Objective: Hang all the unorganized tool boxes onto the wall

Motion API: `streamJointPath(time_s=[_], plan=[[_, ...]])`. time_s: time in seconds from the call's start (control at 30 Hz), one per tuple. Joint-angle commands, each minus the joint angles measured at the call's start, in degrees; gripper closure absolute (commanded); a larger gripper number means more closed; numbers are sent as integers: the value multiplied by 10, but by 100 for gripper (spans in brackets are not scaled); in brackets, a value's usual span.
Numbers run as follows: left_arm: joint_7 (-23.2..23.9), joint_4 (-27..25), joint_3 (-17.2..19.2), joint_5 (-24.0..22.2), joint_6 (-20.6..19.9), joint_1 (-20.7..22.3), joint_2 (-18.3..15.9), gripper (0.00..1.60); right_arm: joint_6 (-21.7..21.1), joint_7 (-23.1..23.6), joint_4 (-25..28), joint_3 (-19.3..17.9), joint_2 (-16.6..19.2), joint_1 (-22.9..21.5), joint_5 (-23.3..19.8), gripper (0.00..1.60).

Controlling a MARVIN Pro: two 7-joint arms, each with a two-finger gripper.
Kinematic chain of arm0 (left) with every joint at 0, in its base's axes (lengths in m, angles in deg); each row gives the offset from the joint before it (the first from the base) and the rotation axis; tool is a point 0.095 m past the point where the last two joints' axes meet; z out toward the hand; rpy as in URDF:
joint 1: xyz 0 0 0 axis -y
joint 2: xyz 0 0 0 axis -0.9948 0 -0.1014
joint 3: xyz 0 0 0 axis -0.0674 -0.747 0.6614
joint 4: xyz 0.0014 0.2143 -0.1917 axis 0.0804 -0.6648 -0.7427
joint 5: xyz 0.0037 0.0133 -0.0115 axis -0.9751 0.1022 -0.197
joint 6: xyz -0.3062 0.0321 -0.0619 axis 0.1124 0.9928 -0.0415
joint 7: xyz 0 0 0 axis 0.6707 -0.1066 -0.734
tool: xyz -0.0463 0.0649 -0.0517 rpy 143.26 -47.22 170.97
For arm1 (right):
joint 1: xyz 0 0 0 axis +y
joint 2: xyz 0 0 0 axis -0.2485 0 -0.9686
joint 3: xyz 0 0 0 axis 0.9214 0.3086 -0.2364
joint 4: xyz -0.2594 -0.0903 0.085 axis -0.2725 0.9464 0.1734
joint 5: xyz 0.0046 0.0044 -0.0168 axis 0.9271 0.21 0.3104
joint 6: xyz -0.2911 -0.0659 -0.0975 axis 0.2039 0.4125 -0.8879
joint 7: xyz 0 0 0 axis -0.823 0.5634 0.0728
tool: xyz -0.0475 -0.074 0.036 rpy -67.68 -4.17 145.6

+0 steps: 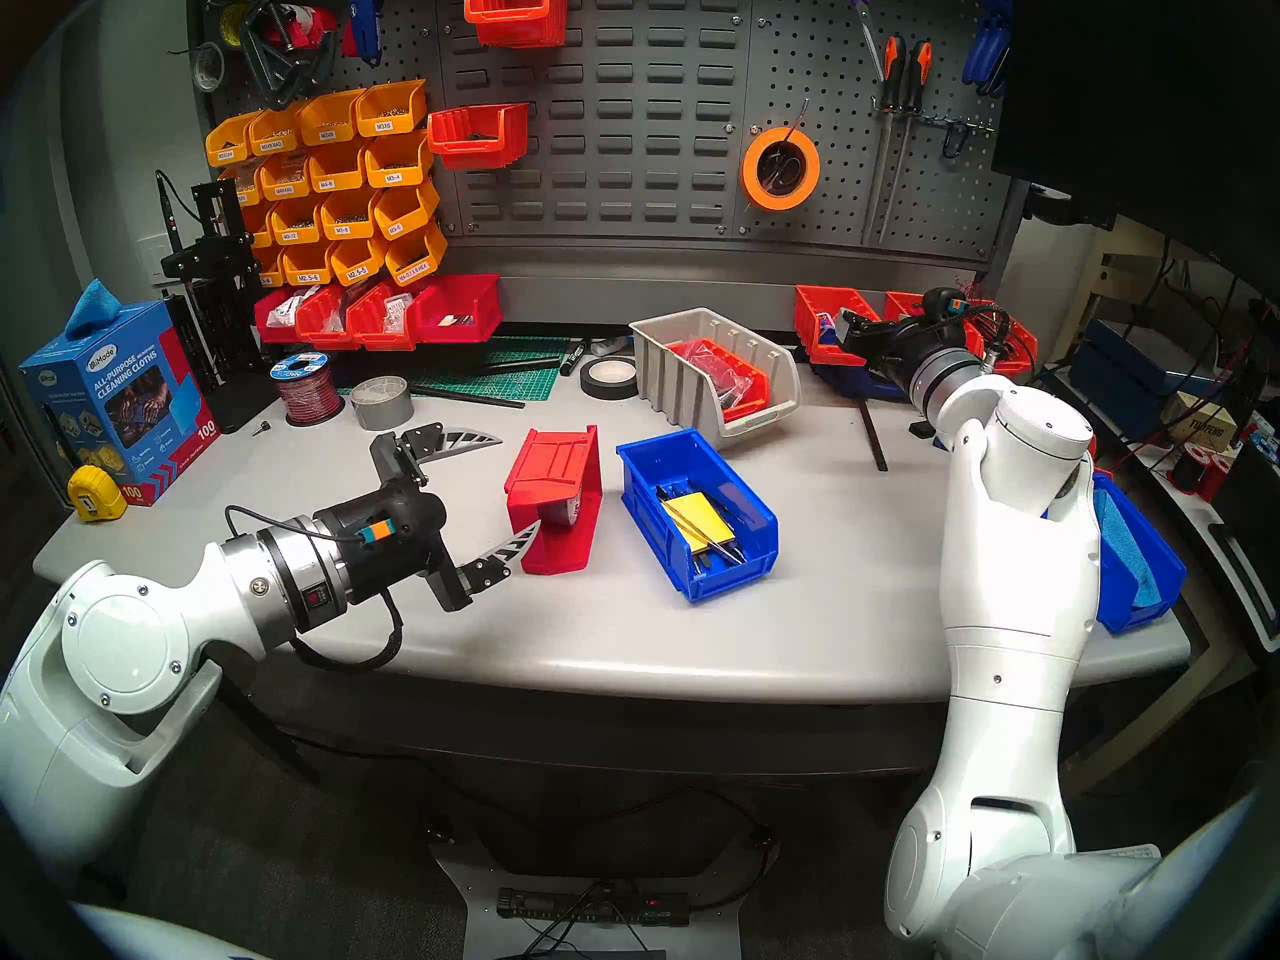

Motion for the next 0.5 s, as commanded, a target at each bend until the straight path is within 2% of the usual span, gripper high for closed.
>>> streamJointPath(time_s=[0.0, 0.47], plan=[[-32, -3, -32, 44, -20, 27, 8, 0, 1, 0, 8, 0, 1, -4, 0, 0], [-66, -3, -112, 126, -86, 72, 28, 0, 1, 0, 8, 0, 1, -3, 0, 0]])
